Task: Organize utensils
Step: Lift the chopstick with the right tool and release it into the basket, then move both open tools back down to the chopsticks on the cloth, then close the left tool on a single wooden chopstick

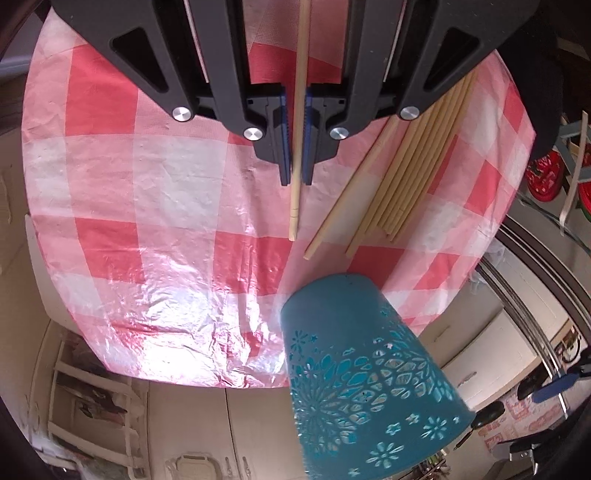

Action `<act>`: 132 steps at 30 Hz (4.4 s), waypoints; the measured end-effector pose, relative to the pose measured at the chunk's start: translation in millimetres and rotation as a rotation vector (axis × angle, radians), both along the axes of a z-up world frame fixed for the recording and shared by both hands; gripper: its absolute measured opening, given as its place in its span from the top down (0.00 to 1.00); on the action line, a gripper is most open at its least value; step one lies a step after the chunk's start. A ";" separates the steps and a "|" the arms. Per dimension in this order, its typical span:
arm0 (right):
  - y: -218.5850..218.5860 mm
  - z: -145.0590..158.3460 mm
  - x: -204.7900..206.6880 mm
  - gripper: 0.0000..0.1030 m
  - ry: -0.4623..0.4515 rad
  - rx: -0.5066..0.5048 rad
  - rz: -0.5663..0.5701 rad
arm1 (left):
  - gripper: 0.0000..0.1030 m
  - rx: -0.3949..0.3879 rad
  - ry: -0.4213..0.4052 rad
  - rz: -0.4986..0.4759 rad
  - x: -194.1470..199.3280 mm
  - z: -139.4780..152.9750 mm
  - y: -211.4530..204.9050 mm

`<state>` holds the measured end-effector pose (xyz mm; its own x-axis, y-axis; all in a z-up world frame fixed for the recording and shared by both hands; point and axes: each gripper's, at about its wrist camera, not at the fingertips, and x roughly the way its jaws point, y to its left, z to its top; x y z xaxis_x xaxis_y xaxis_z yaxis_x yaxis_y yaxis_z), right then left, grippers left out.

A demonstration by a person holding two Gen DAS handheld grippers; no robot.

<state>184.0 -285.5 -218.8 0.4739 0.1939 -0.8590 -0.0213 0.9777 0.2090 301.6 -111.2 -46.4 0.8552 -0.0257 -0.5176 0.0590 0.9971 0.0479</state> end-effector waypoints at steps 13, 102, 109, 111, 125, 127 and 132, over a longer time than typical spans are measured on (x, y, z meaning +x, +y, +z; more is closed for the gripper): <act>-43.1 106.7 -14.5 0.94 -0.232 0.351 -0.079 | 0.16 0.015 0.189 0.007 -63.8 -46.4 64.0; -8.6 -3.6 -10.0 0.92 -0.025 0.000 0.025 | 0.09 0.089 0.554 -0.097 -11.6 -166.3 -10.6; -7.2 -3.6 -9.9 0.86 -0.031 0.014 0.028 | 0.10 0.089 0.559 -0.097 -8.8 -168.1 -11.2; -6.6 -3.7 -9.8 0.85 -0.032 0.016 0.030 | 0.10 0.100 0.555 -0.104 -9.0 -168.4 -14.2; -3.7 -4.3 -9.2 0.82 -0.044 0.003 0.033 | 0.41 0.073 0.576 -0.147 0.1 -173.2 -21.3; -4.0 -4.6 -8.6 0.81 -0.048 0.007 0.032 | 0.52 0.065 0.580 -0.162 0.8 -172.5 -23.2; -4.2 -5.6 -7.5 0.80 -0.058 0.009 0.030 | 0.95 0.038 0.619 -0.193 4.7 -169.0 -21.1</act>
